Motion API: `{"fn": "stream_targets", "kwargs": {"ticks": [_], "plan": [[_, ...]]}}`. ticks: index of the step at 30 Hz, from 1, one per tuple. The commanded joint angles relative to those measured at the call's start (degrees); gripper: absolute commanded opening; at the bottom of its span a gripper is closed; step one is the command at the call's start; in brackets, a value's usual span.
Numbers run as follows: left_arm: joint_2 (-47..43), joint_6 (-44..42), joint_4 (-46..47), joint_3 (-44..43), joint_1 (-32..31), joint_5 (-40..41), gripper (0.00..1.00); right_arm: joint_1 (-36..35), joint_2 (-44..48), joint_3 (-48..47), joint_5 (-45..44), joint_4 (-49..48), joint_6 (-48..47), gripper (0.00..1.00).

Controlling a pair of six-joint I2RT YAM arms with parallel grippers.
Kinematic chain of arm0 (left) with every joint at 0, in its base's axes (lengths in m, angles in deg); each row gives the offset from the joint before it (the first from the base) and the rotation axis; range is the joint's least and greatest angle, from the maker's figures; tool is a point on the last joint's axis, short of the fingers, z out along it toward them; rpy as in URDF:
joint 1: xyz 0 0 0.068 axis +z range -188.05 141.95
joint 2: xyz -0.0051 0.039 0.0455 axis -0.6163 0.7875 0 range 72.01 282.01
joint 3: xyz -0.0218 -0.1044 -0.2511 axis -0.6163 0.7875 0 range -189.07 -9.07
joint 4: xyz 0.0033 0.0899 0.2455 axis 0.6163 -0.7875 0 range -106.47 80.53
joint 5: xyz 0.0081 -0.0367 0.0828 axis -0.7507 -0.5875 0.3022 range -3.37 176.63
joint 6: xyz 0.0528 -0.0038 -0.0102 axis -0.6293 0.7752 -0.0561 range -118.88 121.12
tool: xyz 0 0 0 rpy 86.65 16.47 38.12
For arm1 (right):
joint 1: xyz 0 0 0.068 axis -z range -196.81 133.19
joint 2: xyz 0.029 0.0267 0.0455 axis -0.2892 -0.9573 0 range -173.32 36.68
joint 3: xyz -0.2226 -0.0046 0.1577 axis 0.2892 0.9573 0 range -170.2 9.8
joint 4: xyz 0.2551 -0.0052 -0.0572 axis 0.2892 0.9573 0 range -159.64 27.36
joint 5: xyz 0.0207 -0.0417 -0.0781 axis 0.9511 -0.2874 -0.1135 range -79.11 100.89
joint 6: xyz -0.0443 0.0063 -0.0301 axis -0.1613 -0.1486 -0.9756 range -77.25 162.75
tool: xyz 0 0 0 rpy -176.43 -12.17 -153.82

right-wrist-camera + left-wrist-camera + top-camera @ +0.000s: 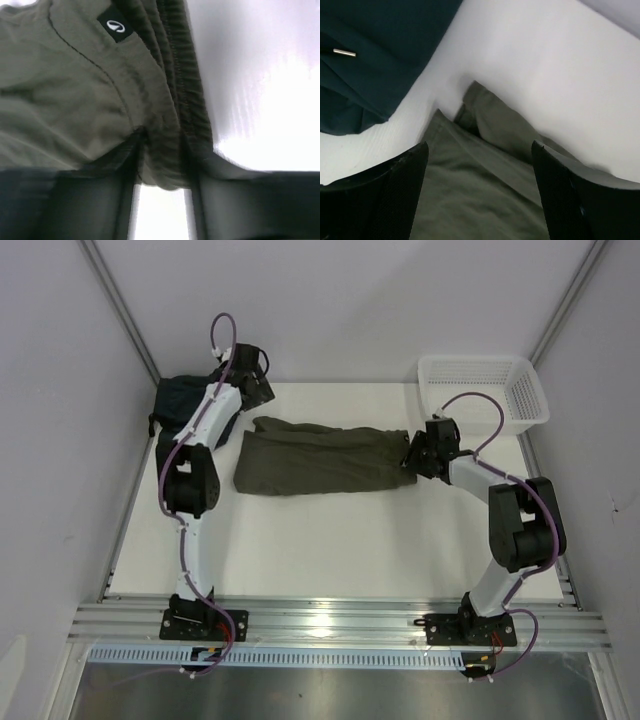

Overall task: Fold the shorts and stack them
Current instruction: Fold the shorts

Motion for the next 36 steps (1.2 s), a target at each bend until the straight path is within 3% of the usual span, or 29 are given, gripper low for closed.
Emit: {"fn": "stream_targets", "kwargs": {"ticks": [1,7,11,12,15,16,19,27,30,36], "plan": [[-9.87,-2.58,1.90,5.36,-3.44,1.08,0.86,-0.05,0.08,1.60,3.42,-3.10,0.12,0.33],[-17.89,-2.40,6.57,16.72,-6.43,-2.44,0.85,-8.30,8.15,8.19,-4.91,-0.29,4.33,0.09],[-22.11,-3.20,7.71,23.48,-10.03,-2.18,0.85,-17.70,14.40,14.69,-8.96,1.47,10.57,0.10],[-23.42,-2.94,7.89,24.19,-10.74,-2.36,0.85,-22.07,15.10,16.62,-9.49,1.73,11.80,0.11],[-25.45,-1.89,10.26,29.98,-13.46,-4.55,0.85,-28.85,16.78,17.69,-11.95,4.19,15.85,0.33],[-25.98,-1.79,10.96,30.87,-14.86,-4.64,0.84,-29.66,18.08,17.69,-13.53,5.68,16.64,0.52],[-27.99,-1.44,12.72,33.95,-17.32,-4.91,0.84,-30.29,21.86,18.13,-16.26,8.14,16.82,0.66],[-35.55,-2.14,12.55,38.70,-20.76,-5.52,0.84,-26.78,31.81,14.97,-17.41,12.98,11.21,0.69],[-39.25,-2.23,13.78,42.21,-21.73,-6.22,0.85,-24.06,31.81,15.93,-14.61,11.06,9.27,0.67],[-42.15,-2.93,16.67,48.89,-22.08,-7.10,0.85,-19.48,30.76,17.96,-4.41,0.42,3.73,0.52]]}}
